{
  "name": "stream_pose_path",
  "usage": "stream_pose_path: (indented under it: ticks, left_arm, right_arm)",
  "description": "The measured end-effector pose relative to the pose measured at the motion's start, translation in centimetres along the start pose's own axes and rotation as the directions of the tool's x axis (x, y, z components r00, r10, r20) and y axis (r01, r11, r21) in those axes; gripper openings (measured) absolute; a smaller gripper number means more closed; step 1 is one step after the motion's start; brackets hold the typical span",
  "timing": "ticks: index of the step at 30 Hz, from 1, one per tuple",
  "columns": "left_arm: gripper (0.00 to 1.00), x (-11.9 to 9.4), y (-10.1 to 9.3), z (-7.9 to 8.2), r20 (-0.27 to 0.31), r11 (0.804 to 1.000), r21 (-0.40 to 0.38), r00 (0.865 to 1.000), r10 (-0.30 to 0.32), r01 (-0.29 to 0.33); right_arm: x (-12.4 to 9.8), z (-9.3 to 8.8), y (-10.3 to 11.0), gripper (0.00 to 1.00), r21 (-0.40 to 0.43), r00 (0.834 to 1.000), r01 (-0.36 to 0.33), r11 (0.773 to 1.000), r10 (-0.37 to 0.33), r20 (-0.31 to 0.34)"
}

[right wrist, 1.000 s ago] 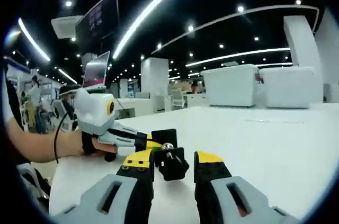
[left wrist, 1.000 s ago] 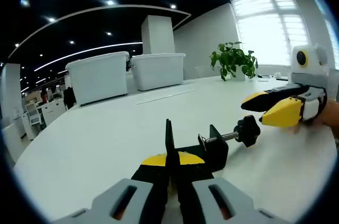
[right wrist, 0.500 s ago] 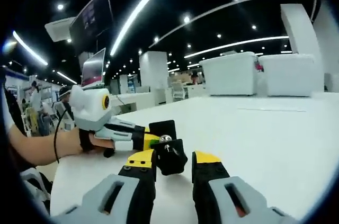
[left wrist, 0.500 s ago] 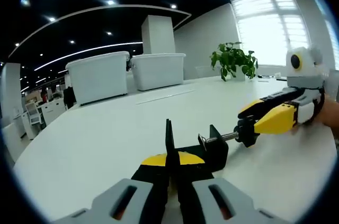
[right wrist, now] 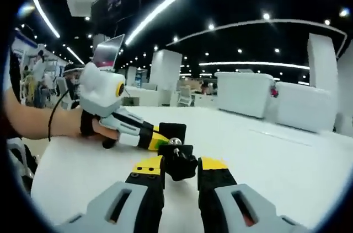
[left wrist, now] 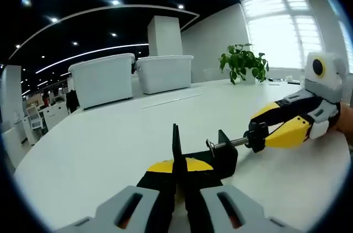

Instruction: Clamp the fixed fixture on the desktop, loosen the retaining clip, secure it to the edge of the desk, and tighten the retaining clip.

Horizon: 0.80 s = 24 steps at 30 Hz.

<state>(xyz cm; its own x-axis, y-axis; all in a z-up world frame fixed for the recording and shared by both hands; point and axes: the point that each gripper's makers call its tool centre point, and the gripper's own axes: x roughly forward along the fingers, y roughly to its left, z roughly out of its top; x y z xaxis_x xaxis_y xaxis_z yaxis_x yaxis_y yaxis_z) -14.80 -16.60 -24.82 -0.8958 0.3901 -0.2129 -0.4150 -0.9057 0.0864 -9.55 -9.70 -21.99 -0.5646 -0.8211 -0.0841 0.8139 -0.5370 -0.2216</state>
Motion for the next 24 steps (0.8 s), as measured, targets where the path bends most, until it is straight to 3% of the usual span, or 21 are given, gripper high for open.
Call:
stream_pose_path:
  ticks: [5, 13, 16, 19, 21, 24]
  left_arm:
    - [0.06, -0.1, 0.0, 0.1, 0.000, 1.000, 0.000, 1.000, 0.000, 0.000]
    - [0.06, 0.6, 0.7, 0.3, -0.001, 1.000, -0.001, 1.000, -0.001, 0.001]
    - [0.06, 0.1, 0.3, 0.3, 0.000, 1.000, 0.000, 1.000, -0.001, 0.001]
    - [0.06, 0.0, 0.2, 0.3, 0.000, 1.000, 0.000, 1.000, -0.001, 0.001]
    - [0.06, 0.0, 0.2, 0.3, 0.001, 1.000, 0.001, 1.000, -0.001, 0.001]
    - [0.06, -0.2, 0.1, 0.3, 0.001, 1.000, 0.001, 1.000, -0.001, 0.001]
  right_arm:
    - [-0.1, 0.3, 0.7, 0.22, -0.150, 1.000, 0.018, 0.989, -0.018, 0.006]
    - [-0.2, 0.4, 1.0, 0.22, -0.138, 1.000, 0.021, 0.990, -0.021, 0.004]
    - [-0.1, 1.0, 0.4, 0.24, 0.009, 1.000, 0.005, 1.000, -0.006, 0.030]
    - [-0.4, 1.3, -0.8, 0.29, 0.216, 0.999, -0.002, 0.976, -0.009, 0.054]
    - [-0.4, 1.1, -1.3, 0.29, 0.267, 0.999, -0.003, 0.964, -0.009, 0.047]
    - [0.2, 0.3, -1.1, 0.29, 0.268, 1.000, -0.028, 0.963, 0.026, 0.011]
